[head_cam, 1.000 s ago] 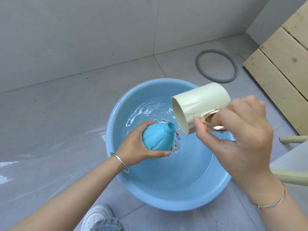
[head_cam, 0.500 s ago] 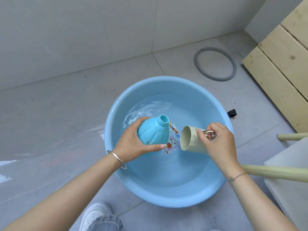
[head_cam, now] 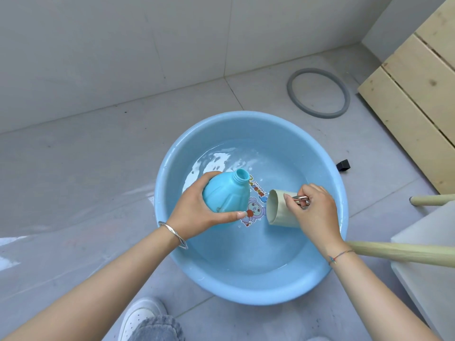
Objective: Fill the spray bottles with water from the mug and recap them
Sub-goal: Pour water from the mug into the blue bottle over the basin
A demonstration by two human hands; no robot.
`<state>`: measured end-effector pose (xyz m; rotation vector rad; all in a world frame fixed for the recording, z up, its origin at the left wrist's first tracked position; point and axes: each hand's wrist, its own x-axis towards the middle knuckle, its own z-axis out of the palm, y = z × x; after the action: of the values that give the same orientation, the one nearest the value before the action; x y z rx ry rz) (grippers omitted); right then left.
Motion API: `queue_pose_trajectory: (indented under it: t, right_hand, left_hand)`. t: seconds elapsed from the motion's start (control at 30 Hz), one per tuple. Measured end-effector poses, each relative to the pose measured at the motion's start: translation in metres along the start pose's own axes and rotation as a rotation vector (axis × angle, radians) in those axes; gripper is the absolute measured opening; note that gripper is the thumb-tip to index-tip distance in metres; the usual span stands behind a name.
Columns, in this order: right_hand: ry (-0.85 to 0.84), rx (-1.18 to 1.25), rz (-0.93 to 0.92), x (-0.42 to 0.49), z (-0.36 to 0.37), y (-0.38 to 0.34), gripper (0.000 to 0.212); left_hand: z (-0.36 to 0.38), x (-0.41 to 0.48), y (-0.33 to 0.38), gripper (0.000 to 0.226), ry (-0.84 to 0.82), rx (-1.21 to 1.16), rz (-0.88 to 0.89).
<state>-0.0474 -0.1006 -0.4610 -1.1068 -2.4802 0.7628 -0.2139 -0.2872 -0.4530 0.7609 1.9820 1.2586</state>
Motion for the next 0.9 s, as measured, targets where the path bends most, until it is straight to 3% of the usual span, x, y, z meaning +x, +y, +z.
queue_pose_trajectory:
  t: [0.3,0.47,0.77,0.9]
  right_hand:
    - [0.128,0.457,0.229,-0.004,-0.03,-0.015,0.042]
    - [0.215,0.661,0.236,-0.005,-0.055,-0.048,0.041]
    - [0.303,0.686,0.09,-0.005,-0.084,-0.081,0.04]
    - [0.319,0.643,0.028,-0.007,-0.086,-0.085,0.04]
  left_hand:
    - [0.0,0.0,0.0,0.077,0.001,-0.002,-0.01]
    - [0.001,-0.001,0.001,0.081,-0.005,0.004,0.003]
    - [0.005,-0.002,0.003,0.075,-0.008,0.044,0.027]
    - [0.007,-0.001,0.001,0.083,-0.018,0.057,0.036]
